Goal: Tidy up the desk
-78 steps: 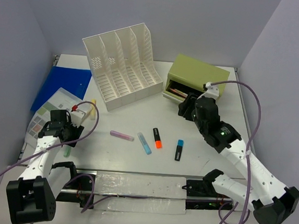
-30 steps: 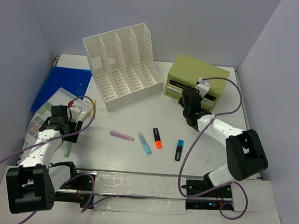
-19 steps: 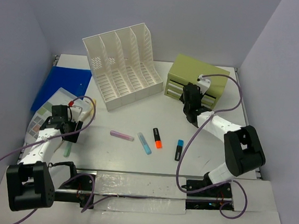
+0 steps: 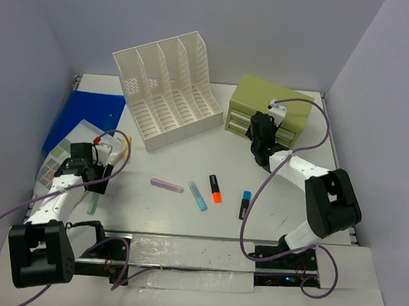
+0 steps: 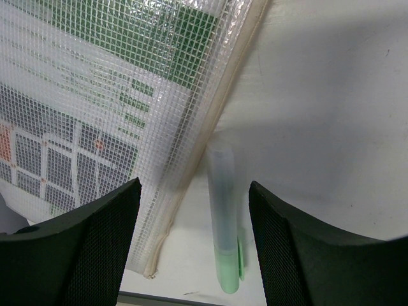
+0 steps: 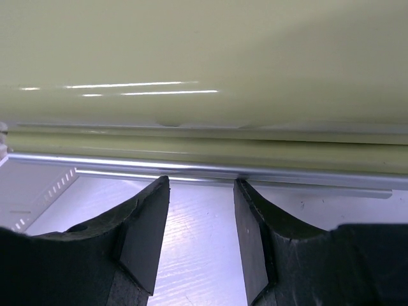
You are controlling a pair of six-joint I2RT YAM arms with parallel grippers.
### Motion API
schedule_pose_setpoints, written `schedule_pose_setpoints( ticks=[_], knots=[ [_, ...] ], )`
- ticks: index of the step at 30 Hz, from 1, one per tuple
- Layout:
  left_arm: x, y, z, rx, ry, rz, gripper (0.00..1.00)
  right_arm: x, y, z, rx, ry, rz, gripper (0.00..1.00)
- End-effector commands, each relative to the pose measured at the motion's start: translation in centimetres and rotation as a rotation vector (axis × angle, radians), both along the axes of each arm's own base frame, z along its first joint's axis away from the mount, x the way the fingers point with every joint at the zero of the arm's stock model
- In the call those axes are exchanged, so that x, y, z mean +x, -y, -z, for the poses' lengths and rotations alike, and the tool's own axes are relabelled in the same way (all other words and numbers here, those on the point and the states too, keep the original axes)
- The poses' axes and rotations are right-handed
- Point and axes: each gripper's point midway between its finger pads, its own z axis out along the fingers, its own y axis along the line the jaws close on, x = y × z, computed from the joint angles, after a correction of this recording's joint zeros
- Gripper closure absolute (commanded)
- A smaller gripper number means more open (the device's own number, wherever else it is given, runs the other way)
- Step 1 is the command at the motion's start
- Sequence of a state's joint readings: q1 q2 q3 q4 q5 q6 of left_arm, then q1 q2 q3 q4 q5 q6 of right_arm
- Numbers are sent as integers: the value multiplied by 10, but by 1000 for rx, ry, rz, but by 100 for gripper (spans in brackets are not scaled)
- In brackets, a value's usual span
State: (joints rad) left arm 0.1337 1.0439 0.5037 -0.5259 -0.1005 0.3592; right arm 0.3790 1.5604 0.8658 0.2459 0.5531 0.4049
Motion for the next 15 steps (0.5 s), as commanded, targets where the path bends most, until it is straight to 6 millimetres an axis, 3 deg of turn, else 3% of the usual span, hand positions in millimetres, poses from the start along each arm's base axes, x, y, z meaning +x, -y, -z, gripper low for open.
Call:
schedule_pose_setpoints(
  ticks=[1, 10, 13, 15],
  knots=[
    [17, -2, -13, 0, 63, 5, 25, 11, -22, -30, -68, 45, -114, 48],
    [17, 3, -9, -20, 69, 24, 24, -14, -81, -21, -600, -134, -404, 43],
    [17, 4, -8, -24, 66, 31, 24, -9, -92, -15, -892, -176, -384, 41],
    [17, 4, -9, -19, 73, 38, 24, -2, -83, -9, -1138, -249, -344, 40]
  ],
)
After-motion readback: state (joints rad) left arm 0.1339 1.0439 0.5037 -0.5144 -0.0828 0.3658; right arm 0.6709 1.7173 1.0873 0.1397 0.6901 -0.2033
